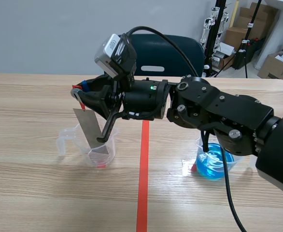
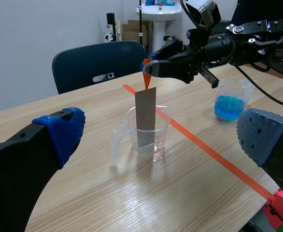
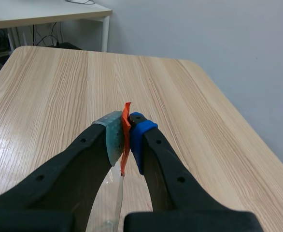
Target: Do the redox reaction experiment. put the plate into the left beaker
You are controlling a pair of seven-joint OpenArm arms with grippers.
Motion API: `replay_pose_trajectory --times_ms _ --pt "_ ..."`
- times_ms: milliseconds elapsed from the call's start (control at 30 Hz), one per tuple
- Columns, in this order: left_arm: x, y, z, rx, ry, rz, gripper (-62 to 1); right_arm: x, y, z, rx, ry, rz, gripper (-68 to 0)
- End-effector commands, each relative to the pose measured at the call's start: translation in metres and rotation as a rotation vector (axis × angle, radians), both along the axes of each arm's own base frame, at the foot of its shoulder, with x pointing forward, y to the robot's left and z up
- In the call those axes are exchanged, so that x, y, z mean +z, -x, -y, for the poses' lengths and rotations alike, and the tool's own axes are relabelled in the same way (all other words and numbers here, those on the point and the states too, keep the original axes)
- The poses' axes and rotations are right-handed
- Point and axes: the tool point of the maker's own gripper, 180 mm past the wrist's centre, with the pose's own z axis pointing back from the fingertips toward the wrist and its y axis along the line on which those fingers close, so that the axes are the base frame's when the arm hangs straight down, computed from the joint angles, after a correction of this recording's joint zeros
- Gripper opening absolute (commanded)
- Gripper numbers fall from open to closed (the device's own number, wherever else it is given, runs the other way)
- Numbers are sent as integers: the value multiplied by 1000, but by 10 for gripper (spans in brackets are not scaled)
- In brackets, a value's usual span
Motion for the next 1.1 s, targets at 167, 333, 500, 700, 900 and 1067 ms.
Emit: replay_pose_trajectory --times_ms 167,333,500,700,900,1067 --pt "5 -1 1 6 23 19 14 10 -4 -2 -4 -20 5 -673" --pt "5 -1 1 6 23 19 14 10 -4 -2 -4 -20 5 -673" --pt "5 -1 1 6 23 19 14 10 -5 -1 -7 -19 9 -673" --pt "5 -1 1 6 23 19 14 11 -5 -2 -6 -20 8 -673" --pt "5 -1 1 6 23 19 14 18 -8 -3 -21 -67 -16 -622" --pt "5 -1 1 6 23 19 14 19 -7 -5 -19 -69 -11 -489"
